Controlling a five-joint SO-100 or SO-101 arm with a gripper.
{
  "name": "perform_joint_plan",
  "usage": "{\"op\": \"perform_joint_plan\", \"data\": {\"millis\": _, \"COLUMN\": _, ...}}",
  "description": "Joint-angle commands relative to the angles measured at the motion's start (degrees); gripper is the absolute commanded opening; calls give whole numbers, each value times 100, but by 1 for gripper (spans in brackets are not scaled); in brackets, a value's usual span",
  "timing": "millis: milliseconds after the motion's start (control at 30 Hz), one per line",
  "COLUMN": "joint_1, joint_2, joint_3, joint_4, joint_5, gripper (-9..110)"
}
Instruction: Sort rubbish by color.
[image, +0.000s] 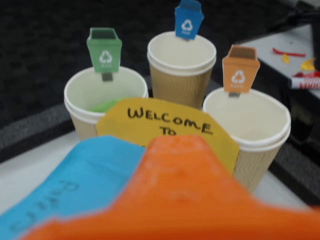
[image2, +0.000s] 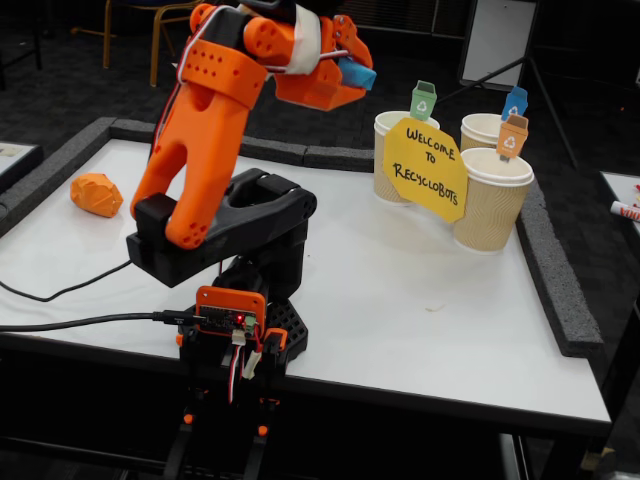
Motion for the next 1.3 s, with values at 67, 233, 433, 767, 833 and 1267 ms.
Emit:
{"op": "perform_joint_plan", "data": {"millis": 67, "joint_1": 167, "joint_2": -598, "joint_3": -993, "joint_4": -44, "joint_5": 9, "gripper": 1}}
{"op": "perform_joint_plan", "data": {"millis": 233, "joint_1": 185, "joint_2": -1617, "joint_3": -1907, "joint_4": 149, "joint_5": 9, "gripper": 1}}
{"op": "perform_joint_plan", "data": {"millis": 433, "joint_1": 193, "joint_2": -2391, "joint_3": -2443, "joint_4": 158, "joint_5": 9, "gripper": 1}}
{"op": "perform_joint_plan", "data": {"millis": 767, "joint_1": 343, "joint_2": -4210, "joint_3": -3322, "joint_4": -466, "joint_5": 9, "gripper": 1}}
{"op": "perform_joint_plan", "data": {"millis": 833, "joint_1": 352, "joint_2": -4693, "joint_3": -3700, "joint_4": -554, "joint_5": 9, "gripper": 1}}
{"op": "perform_joint_plan", "data": {"millis": 1267, "joint_1": 510, "joint_2": -7805, "joint_3": -6135, "joint_4": -905, "joint_5": -18, "gripper": 2}}
